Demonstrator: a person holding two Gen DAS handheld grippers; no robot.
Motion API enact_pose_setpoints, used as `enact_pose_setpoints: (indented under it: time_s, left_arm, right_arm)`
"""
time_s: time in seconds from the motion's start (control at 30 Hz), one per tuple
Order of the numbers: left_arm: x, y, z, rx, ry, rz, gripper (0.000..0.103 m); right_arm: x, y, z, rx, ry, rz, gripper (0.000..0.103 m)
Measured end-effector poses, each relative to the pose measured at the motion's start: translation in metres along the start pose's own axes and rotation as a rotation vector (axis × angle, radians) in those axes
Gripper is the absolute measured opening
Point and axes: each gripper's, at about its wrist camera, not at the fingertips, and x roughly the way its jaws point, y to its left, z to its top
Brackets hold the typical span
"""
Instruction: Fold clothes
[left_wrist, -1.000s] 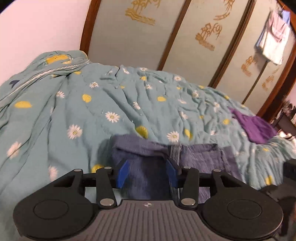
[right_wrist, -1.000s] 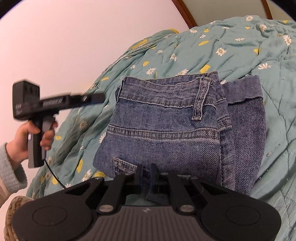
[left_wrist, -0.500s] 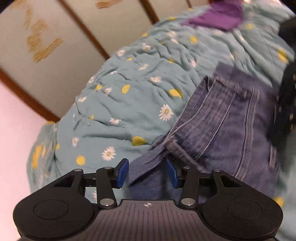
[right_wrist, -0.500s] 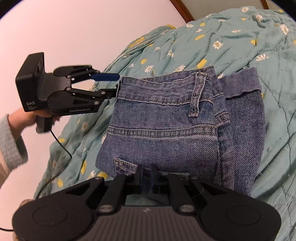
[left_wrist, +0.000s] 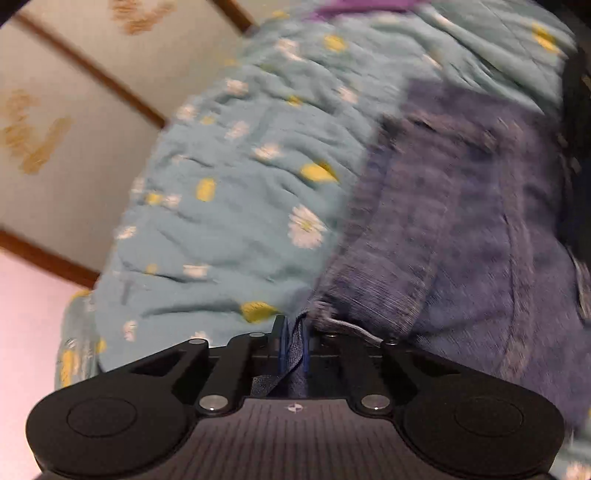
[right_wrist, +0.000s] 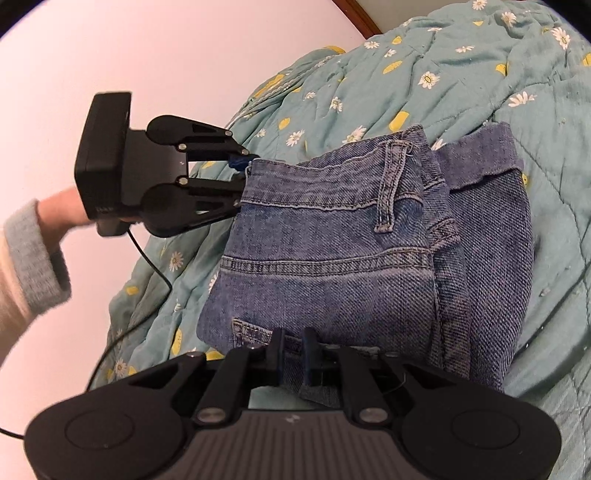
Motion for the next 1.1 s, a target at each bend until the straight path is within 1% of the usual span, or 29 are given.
enact_pose_setpoints:
  time_s: [0.07, 0.13, 0.2, 0.27, 0.33, 0.37, 0.4, 0.47, 0.5, 0.53, 0.6, 0.63, 0.67, 0.7, 0.73, 0.77, 0.8, 0.83, 0.87, 0.9, 0.93, 0.97, 1.0, 1.03, 1.1]
  left_arm:
    - [0.002, 0.007, 0.0, -0.071, -0.018, 0.017, 0.007]
    - [0.014, 0.007, -0.004, -0.119, 0.007, 0.021, 0.007]
    - [0.014, 0.008, -0.004, -0.159, 0.014, 0.015, 0.007]
    - [0.011, 0.011, -0.005, -0.218, 0.02, 0.005, 0.017]
    - [-0.005, 0.022, -0.009, -0.292, 0.032, -0.014, 0.063]
    - [-0.014, 0.026, -0.012, -0.318, 0.035, -0.011, 0.068]
    - [-0.026, 0.029, -0.019, -0.322, 0.033, 0.016, 0.068]
    - [-0.056, 0.035, -0.033, -0.359, 0.025, 0.054, 0.068]
    - [-0.069, 0.037, -0.038, -0.386, 0.017, 0.063, 0.068]
    - [-0.08, 0.037, -0.041, -0.424, -0.003, 0.059, 0.068]
    - [-0.112, 0.038, -0.043, -0.598, -0.116, 0.003, 0.068]
    - [-0.115, 0.037, -0.042, -0.636, -0.142, -0.024, 0.068]
    - [-0.121, 0.031, -0.038, -0.717, -0.196, -0.093, 0.068]
    - [-0.122, 0.022, -0.032, -0.774, -0.233, -0.158, 0.068]
    - [-0.118, 0.014, -0.027, -0.795, -0.245, -0.189, 0.068]
    - [-0.109, -0.001, -0.021, -0.812, -0.24, -0.224, 0.068]
    - [-0.098, -0.014, -0.016, -0.815, -0.215, -0.243, 0.064]
    - [-0.088, -0.022, -0.015, -0.815, -0.181, -0.241, 0.057]
    - [-0.072, -0.034, -0.018, -0.82, -0.12, -0.222, 0.052]
    - [-0.058, -0.043, -0.024, -0.829, -0.07, -0.191, 0.05]
    - [-0.051, -0.048, -0.029, -0.829, -0.046, -0.161, 0.057]
    - [-0.042, -0.055, -0.04, -0.837, -0.022, -0.135, 0.059]
    - [-0.036, -0.058, -0.054, -0.895, -0.03, -0.145, 0.059]
    - [-0.035, -0.058, -0.063, -0.974, -0.048, -0.162, 0.06]
    - [-0.042, -0.056, -0.07, -1.071, -0.062, -0.168, 0.059]
  right_arm:
    - [-0.001, 0.001, -0.001, -0.001, -0.005, -0.001, 0.009]
    - [-0.001, 0.001, -0.002, -0.002, -0.008, 0.0, 0.009]
    - [-0.003, 0.0, -0.004, 0.0, -0.007, 0.003, 0.009]
    - [-0.005, -0.001, -0.004, 0.013, -0.007, 0.008, 0.01]
    - [-0.013, 0.001, -0.001, 0.043, -0.01, 0.029, 0.018]
    - [-0.017, 0.002, 0.001, 0.041, -0.021, 0.038, 0.028]
    - [-0.02, 0.005, 0.004, 0.034, -0.04, 0.037, 0.031]
    - [-0.036, 0.012, 0.01, 0.001, -0.124, 0.019, 0.031]
    - [-0.04, 0.013, 0.012, -0.003, -0.147, 0.007, 0.031]
    - [-0.046, 0.015, 0.014, -0.006, -0.189, -0.021, 0.031]
    - [-0.052, 0.016, 0.017, -0.014, -0.235, -0.073, 0.031]
    - [-0.054, 0.015, 0.018, -0.013, -0.249, -0.118, 0.031]
    - [-0.055, 0.014, 0.019, -0.011, -0.259, -0.16, 0.03]
    - [-0.053, 0.013, 0.018, -0.008, -0.246, -0.184, 0.03]
    - [-0.051, 0.01, 0.018, -0.004, -0.232, -0.205, 0.029]
    - [-0.048, 0.008, 0.016, -0.001, -0.215, -0.216, 0.025]
    - [-0.045, 0.006, 0.015, 0.002, -0.203, -0.23, 0.019]
    - [-0.04, 0.002, 0.012, 0.004, -0.188, -0.266, 0.014]
    - [-0.035, -0.002, 0.009, 0.004, -0.174, -0.3, 0.003]
    - [-0.034, -0.005, 0.006, -0.009, -0.172, -0.317, 0.0]
    - [-0.032, -0.008, 0.004, -0.018, -0.17, -0.331, 0.0]
    - [-0.032, -0.011, 0.002, -0.005, -0.169, -0.322, 0.0]
    - [-0.031, -0.014, 0.001, 0.009, -0.168, -0.313, 0.0]
    - [-0.031, -0.018, 0.001, 0.026, -0.166, -0.304, 0.0]
    - [-0.033, -0.02, 0.005, 0.074, -0.157, -0.29, 0.0]
